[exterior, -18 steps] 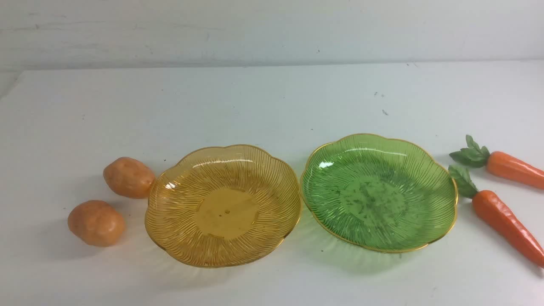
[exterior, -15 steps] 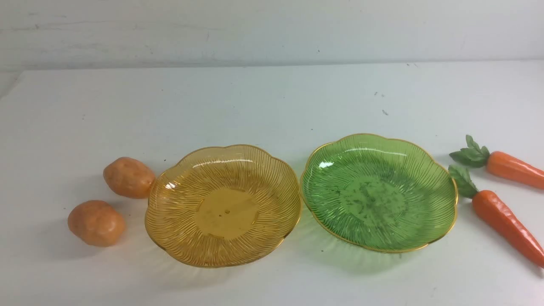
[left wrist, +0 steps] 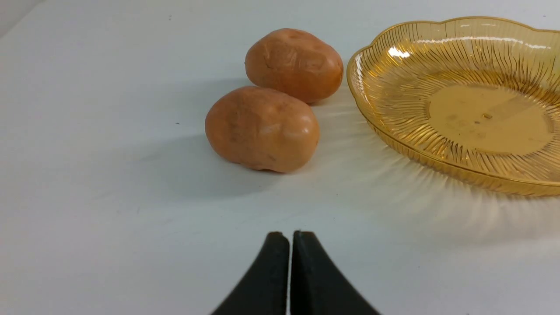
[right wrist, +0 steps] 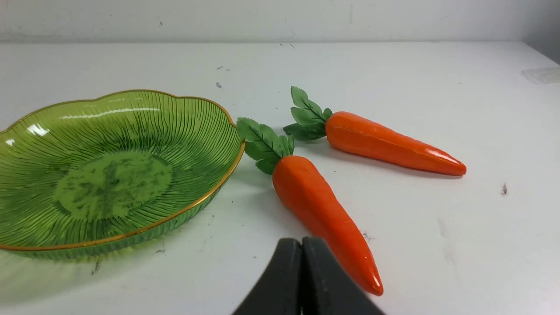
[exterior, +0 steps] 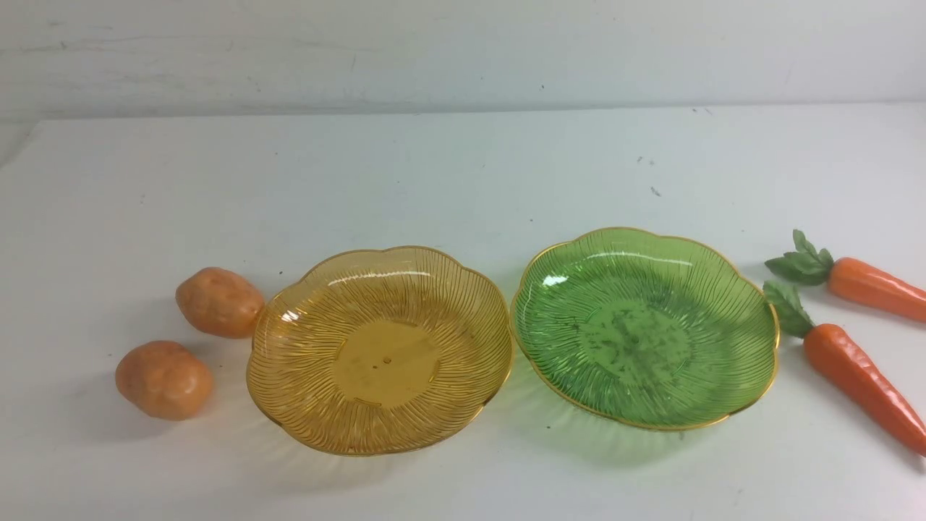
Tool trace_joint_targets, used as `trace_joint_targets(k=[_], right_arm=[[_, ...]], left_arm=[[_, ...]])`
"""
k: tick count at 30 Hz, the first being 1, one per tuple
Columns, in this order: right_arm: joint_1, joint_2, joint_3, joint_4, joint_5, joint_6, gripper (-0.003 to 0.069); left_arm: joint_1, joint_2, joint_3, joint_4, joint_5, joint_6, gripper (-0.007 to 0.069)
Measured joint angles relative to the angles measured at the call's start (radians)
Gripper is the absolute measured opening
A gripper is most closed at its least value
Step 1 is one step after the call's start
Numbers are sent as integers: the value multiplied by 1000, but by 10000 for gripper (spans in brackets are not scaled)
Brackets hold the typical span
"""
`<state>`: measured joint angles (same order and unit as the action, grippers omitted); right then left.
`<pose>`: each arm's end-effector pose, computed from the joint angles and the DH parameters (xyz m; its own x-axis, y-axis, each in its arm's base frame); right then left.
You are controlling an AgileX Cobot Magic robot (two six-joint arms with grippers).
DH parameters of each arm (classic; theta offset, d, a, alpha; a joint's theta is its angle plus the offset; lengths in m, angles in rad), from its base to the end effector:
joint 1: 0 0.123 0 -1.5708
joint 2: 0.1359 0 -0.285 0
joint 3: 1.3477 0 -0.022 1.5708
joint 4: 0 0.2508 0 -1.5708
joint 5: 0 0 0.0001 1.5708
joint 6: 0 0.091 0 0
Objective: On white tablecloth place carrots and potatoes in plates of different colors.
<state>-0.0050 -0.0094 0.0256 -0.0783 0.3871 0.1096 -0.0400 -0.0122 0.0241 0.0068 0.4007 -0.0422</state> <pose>0.0523 -0.0030 0.1704 -0.3084 0.0386 -0.9505 0.0445 0.9987 0.0261 0.0518 -0.0018 0.1698 -0.3206 -0.0231 -0.9469 0.0260 0.9991 -0.0332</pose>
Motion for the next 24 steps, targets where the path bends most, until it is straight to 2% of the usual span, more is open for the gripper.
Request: trace_joint_targets(k=[18,20,24], right_arm=[[0,0,0,-1,-29,20,-15],[0,0,0,96,-70,110,-15],[0,0,0,444,-108,362,-15]], left_arm=[[0,0,0,0,0,0,-3],[0,0,0,0,0,0,-3],[0,0,0,0,0,0,-3]])
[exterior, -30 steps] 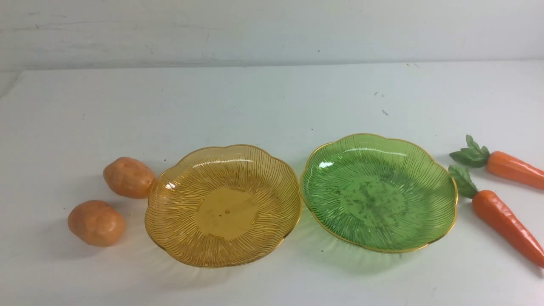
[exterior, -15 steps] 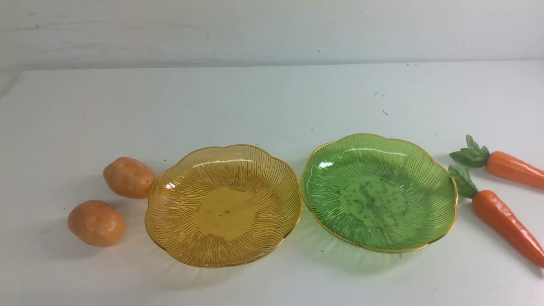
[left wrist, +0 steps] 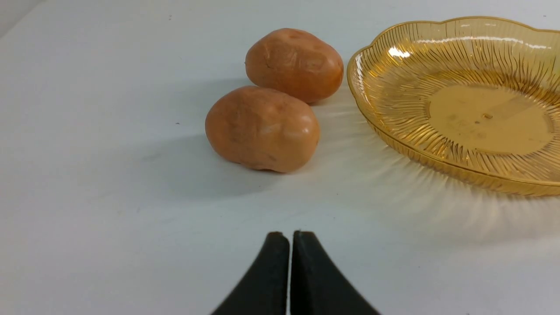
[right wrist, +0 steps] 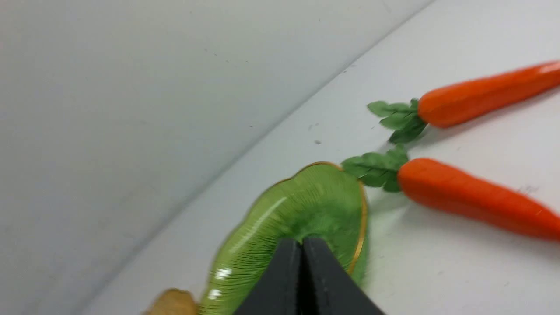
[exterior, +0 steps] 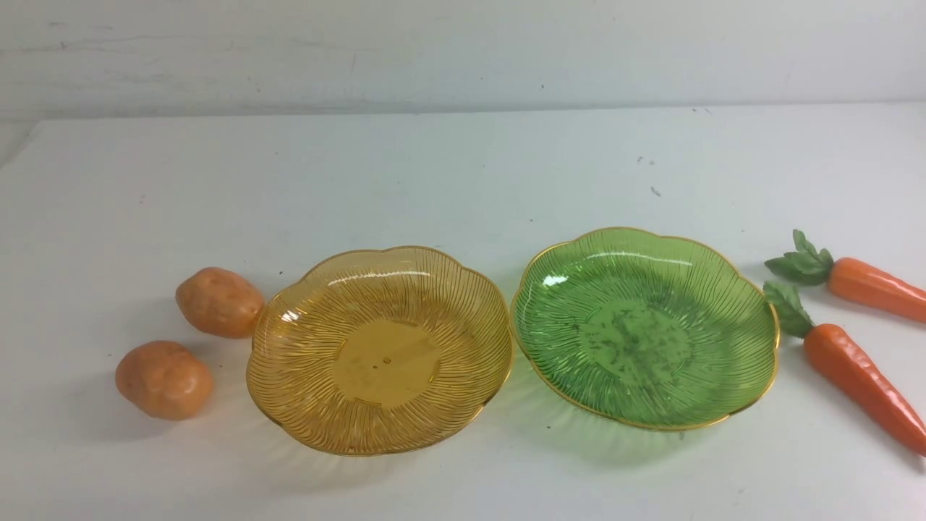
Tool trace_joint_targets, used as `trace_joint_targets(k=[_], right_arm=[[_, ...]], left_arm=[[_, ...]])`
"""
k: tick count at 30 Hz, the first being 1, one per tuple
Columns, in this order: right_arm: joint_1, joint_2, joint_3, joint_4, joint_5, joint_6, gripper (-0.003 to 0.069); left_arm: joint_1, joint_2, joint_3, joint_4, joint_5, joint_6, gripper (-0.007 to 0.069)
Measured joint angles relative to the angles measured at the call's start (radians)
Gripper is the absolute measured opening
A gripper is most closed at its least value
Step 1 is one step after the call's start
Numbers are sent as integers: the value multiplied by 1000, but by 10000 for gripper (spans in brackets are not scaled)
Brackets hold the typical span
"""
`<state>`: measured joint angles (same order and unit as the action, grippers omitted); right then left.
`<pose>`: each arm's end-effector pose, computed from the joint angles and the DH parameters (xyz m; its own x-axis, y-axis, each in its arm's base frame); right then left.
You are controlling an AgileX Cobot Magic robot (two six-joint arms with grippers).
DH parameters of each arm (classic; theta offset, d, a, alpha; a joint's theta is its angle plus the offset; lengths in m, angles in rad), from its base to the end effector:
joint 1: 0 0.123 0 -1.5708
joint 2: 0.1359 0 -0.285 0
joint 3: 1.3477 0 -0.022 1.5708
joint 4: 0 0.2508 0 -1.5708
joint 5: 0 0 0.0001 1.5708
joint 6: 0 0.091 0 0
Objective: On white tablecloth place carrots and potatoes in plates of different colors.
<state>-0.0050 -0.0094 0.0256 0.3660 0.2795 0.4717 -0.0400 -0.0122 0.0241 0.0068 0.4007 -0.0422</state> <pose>0.0548 0.0087 0.1814 -0.1963 0.7317 -0.6527 0.0769 0.6751 0.7337 0.0518 -0.0018 0.1698 -0.3206 -0.0231 -0.9469 0.0260 0.9991 -0.0332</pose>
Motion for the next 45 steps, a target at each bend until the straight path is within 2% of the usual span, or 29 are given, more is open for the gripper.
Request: trace_joint_targets(k=[3,6,8,10,11,13,16,17,19,23,28,33,36,40,45], right_arm=[[0,0,1,121,-31,60,-15],[3,0,-2,180,-126,52,-15],[15,0,-55,165,-149,-24,-15],[22,38,-206,97,-135,-168,-15],[23,91,-318,39,-79,-251,-15],[23,281,-515,-100,199,-336,-15],[23,584,-671,-256,625,-320,-15],[23,663,-684,-285,701,-306,-15],[23,858,-691,-341,759,-279,-15],[29,1142,-729,-366,628,-317,10],[30,1374,-861,-420,600,-355,150],[30,1553,-1003,-565,599,-371,424],[30,1623,-1019,-585,588,-387,524],[30,1729,-1019,-586,533,-426,561],[30,1830,-1022,-597,489,-458,548]], left_arm=[[0,0,0,0,0,0,-3],[0,0,0,0,0,0,-3],[0,0,0,0,0,0,-3],[0,0,0,0,-1,0,-3],[0,0,0,0,-1,0,-3],[0,0,0,0,-2,0,-3],[0,0,0,0,-2,0,-3],[0,0,0,0,-3,0,-3],[0,0,0,0,-3,0,-3],[0,0,0,0,-3,0,-3],[0,0,0,0,-3,0,-3],[0,0,0,0,-3,0,-3],[0,0,0,0,-3,0,-3],[0,0,0,0,-3,0,-3],[0,0,1,0,-3,0,-3]])
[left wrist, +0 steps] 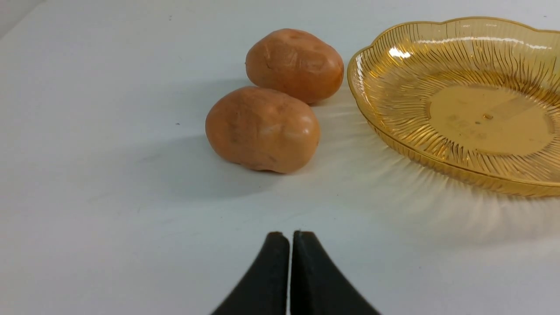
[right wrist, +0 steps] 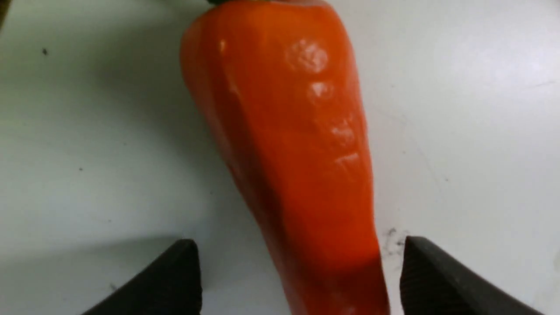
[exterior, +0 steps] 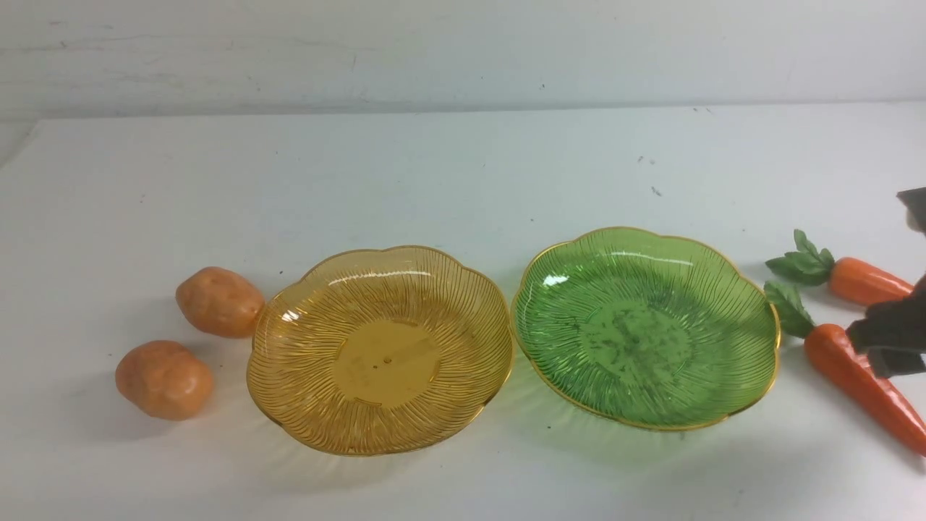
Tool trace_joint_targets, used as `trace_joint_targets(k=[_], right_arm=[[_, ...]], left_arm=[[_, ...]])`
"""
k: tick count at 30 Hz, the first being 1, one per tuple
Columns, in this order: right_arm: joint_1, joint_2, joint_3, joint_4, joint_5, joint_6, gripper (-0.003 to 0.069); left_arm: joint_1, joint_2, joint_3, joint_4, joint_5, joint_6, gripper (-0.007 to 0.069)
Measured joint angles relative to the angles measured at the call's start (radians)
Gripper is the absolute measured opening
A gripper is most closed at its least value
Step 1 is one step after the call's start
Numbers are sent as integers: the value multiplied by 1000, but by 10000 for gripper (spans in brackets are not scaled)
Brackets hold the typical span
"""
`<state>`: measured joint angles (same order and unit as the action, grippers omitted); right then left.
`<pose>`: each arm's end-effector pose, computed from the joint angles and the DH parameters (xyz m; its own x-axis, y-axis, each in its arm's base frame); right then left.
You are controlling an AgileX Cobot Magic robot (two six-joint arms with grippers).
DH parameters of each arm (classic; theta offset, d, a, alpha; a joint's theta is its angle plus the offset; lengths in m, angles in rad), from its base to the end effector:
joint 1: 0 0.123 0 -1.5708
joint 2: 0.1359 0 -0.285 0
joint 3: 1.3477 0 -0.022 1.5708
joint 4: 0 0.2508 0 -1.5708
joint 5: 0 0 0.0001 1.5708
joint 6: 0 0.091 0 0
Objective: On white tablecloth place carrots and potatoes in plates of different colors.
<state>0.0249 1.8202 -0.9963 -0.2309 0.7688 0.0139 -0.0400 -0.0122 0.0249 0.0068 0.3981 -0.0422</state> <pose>0.3149 -0.0067 0.1453 -0.9830 -0.1755 -0.0535 -0.1643 0.9719 -0.1688 0.0519 -0.0018 0.1697 -0.3189 -0.0232 -0.9475 0.0261 0.9991 -0.0332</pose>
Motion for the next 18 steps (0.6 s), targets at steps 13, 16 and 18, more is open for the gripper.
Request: trace_joint_targets(k=[13,16,18], right_arm=[[0,-113,-178,3,281,45,231],[4,-179,-248,88,313,58,231],[31,-207,-289,246,276,5,231]], left_arm=[[0,0,0,0,0,0,-3],[0,0,0,0,0,0,-3],[0,0,0,0,0,0,-3]])
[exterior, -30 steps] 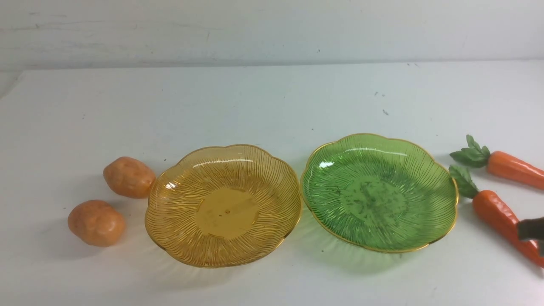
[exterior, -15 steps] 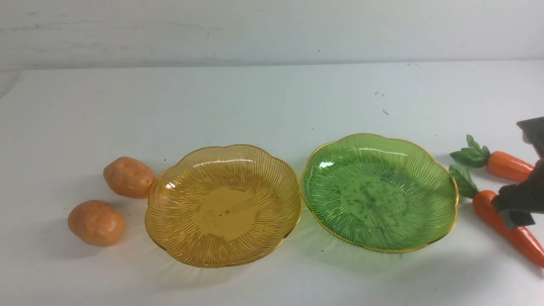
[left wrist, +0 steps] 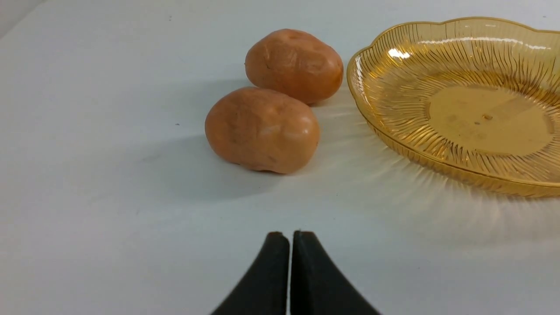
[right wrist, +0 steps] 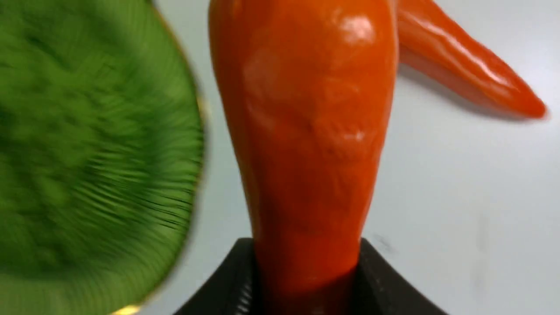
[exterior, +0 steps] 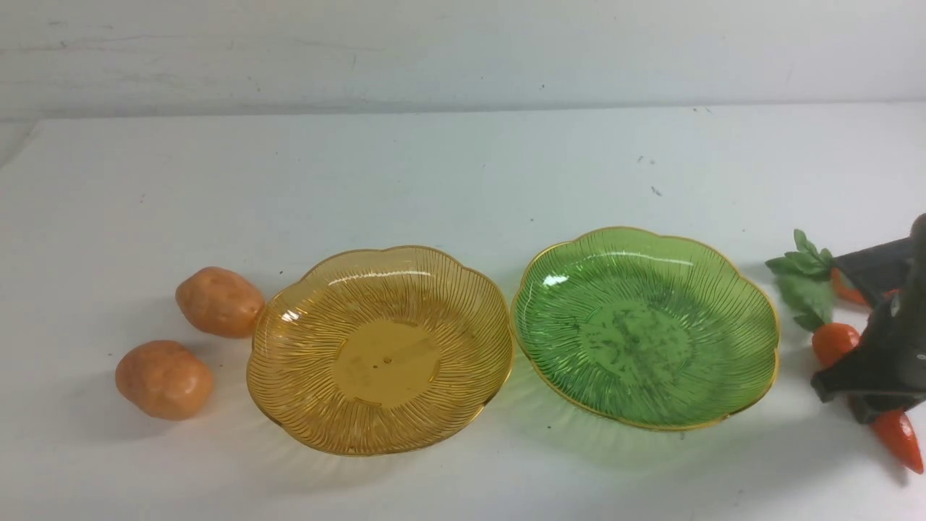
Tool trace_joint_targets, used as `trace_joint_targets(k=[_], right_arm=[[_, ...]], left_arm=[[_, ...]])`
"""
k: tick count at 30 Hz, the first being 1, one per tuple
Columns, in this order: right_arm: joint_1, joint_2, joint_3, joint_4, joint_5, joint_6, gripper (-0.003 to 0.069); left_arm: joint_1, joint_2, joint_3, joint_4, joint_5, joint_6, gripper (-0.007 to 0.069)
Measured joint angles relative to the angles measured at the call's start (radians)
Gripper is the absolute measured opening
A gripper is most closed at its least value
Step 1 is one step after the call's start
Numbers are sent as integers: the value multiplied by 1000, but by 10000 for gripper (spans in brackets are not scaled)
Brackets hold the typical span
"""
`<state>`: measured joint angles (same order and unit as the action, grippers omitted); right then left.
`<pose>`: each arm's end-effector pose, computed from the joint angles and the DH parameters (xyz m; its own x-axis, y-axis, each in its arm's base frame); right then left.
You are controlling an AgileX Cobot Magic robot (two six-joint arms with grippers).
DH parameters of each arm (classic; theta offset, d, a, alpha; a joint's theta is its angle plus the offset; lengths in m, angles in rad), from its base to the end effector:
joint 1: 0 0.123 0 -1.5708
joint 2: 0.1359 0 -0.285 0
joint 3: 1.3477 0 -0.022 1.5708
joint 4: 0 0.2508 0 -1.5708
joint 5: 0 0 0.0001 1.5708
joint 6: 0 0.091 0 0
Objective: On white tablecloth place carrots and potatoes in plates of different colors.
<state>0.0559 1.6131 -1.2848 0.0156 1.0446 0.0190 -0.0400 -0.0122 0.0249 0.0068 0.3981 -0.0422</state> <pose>0.3242 0.0194 0.2776 -0.9594 -0.0268 -0.2808 -0.0339 0.9992 0.0205 0.0519 -0.0018 0.1697 -0.3189 -0.0232 -0.9475 0.0261 0.9991 -0.0332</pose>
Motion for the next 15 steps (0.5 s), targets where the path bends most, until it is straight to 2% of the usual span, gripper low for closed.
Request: trace_joint_targets(k=[4,9,12,15], right_arm=[[86,17,-7,178,-103,-119,231],[219,99,-7,290,-206,-207,238],[269,154,-7,287,-237,-220,295],[289,192,-7,263,-255,-213,426]], left_arm=[[0,0,0,0,0,0,-3],[0,0,0,0,0,0,-3],[0,0,0,0,0,0,-3],[0,0,0,0,0,0,-3]])
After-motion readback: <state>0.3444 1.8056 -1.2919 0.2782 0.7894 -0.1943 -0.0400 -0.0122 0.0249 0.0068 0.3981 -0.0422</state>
